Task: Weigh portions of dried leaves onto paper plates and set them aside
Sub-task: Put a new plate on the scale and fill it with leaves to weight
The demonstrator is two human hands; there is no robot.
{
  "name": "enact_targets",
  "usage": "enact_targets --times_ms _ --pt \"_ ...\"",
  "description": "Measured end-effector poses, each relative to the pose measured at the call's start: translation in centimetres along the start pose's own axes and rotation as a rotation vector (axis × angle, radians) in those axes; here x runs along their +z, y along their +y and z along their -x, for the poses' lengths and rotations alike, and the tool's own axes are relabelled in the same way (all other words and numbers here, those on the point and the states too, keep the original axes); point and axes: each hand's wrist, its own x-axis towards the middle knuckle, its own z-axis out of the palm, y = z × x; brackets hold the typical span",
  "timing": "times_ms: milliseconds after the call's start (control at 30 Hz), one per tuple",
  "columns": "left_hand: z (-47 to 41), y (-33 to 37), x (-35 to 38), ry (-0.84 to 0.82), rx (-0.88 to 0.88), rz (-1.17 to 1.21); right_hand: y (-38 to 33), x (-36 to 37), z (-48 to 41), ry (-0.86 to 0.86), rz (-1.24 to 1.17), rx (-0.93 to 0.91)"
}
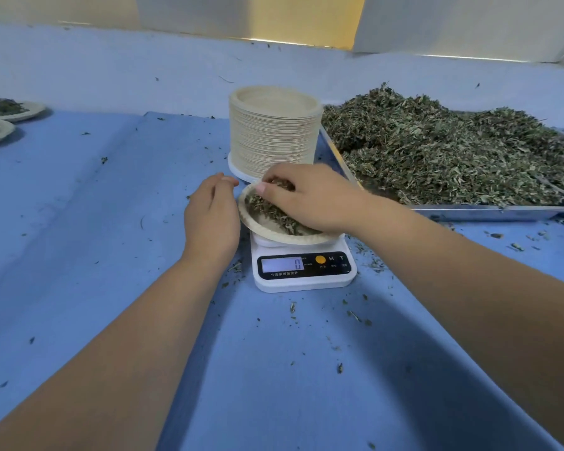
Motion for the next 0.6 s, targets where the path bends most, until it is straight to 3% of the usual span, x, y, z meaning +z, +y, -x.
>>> enact_targets --times_ms 167,333,533,600 --pt "0.0 0.4 0.2 -0.023 0.071 -0.021 1.5 -1.7 0.7 0.124 -0.219 -0.004" --pt "0.7 0.8 0.2 -0.151 0.166 -0.042 2.6 -1.2 1.7 0.043 -0.096 0.002" --pt "1.6 1.4 0.3 -0.239 0.3 -0.088 2.8 -1.3 2.0 0.229 -0.102 0.05" --pt "1.7 1.4 0.4 -0.233 0.301 -0.107 2.4 -1.3 2.3 0.221 -0.108 0.015"
